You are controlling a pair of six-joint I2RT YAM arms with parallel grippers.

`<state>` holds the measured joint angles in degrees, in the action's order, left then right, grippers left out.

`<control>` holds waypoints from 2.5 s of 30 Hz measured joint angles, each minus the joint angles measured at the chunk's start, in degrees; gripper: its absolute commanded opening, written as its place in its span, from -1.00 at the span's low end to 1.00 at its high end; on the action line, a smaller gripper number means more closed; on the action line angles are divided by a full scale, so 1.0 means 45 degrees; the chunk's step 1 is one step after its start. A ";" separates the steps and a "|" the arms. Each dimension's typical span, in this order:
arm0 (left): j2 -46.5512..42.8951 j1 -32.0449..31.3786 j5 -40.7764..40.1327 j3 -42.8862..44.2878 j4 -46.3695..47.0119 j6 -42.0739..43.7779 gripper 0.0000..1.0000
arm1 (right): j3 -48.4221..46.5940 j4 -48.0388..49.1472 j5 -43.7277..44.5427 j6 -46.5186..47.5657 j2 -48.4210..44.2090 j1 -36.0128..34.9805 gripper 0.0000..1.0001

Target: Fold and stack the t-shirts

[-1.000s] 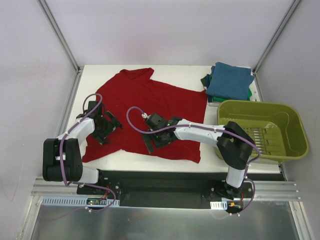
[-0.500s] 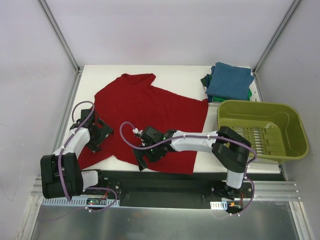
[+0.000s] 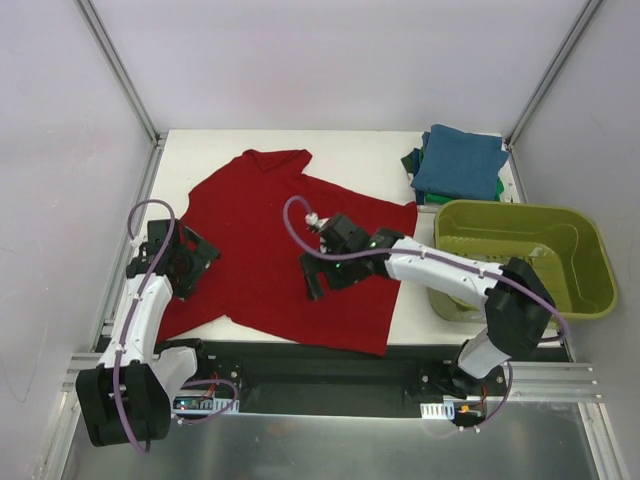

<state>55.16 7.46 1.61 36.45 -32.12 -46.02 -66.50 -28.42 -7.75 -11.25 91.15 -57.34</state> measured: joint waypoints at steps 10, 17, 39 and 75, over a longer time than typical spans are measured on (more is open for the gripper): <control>0.4415 -0.2375 0.0500 0.3444 0.0457 0.0345 0.99 | -0.0753 -0.1472 0.0991 -0.0015 0.2516 0.4143 0.93; 0.8179 -0.2472 0.0214 0.5824 0.0724 0.0850 0.98 | -0.4138 -0.2671 0.1564 0.0525 0.5532 0.5882 0.93; 1.4834 -0.1744 0.1472 1.2750 0.0622 0.1049 0.99 | -1.4673 -0.5513 -0.2676 0.2934 1.1764 0.9311 0.93; 0.0952 0.1365 -0.3240 -0.2108 0.0821 -0.1282 0.47 | 0.0559 -0.1972 0.2599 0.1778 -0.4235 0.1860 0.93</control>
<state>59.44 13.61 -12.97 26.96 -28.42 -51.79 -63.99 -37.30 3.95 -3.25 72.10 -48.97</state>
